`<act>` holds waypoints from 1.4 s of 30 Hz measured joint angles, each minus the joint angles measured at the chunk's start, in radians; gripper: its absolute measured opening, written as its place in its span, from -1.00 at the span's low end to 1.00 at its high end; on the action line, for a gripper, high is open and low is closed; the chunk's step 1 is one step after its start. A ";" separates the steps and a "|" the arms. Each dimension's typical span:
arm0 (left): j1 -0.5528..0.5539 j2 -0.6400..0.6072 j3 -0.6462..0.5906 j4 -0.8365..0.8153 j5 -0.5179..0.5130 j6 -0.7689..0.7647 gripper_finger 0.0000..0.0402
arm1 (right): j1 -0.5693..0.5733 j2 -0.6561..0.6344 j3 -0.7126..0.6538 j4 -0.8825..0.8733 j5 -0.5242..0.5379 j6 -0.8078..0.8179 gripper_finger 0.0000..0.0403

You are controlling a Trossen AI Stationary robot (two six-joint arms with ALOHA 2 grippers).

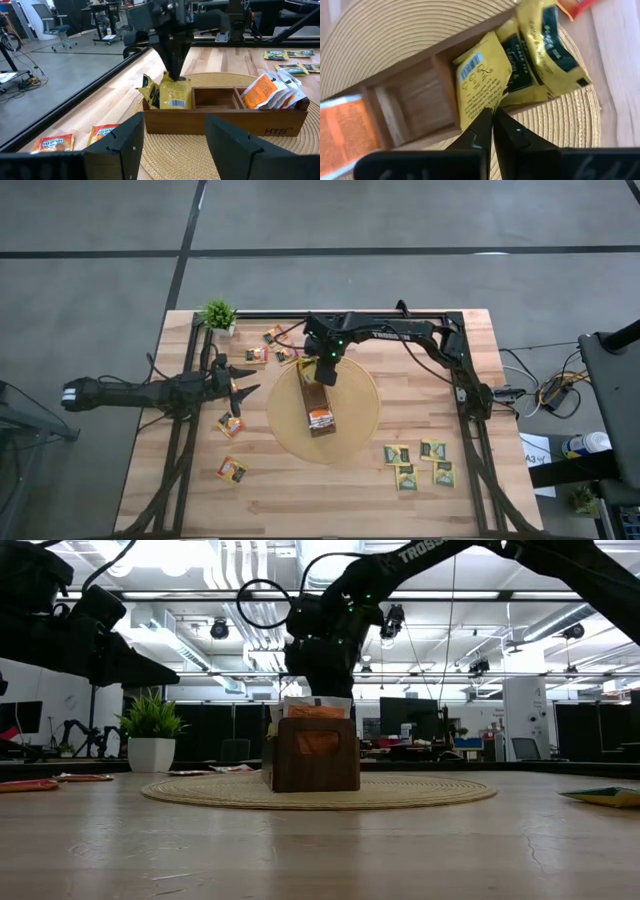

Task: Pick & Place Tea
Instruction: Put the yellow tea bag into the top section of the wooden organizer

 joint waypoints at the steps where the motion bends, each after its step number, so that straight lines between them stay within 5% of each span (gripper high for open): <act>1: 0.000 0.000 0.000 0.000 0.000 0.000 0.01 | 0.002 0.000 0.009 -0.012 0.000 -0.019 -0.95; 13: 0.001 0.000 0.000 0.000 0.000 0.000 0.01 | 0.068 -0.002 0.156 -0.146 0.121 -0.318 -0.96; 20: 0.000 0.000 0.000 0.000 0.000 0.000 0.01 | 0.123 -0.002 0.170 -0.197 0.327 -0.512 -0.96; 32: 0.000 0.000 0.000 0.000 0.000 0.000 0.01 | 0.139 0.016 0.222 -0.240 0.389 -0.404 -0.96; 38: 0.000 0.000 0.000 0.000 0.000 0.000 0.01 | 0.146 0.220 0.484 -0.467 0.387 -0.372 -0.96; 42: 0.000 0.001 0.000 0.000 0.000 0.000 0.01 | 0.151 0.241 0.424 -0.479 0.398 -0.409 -0.96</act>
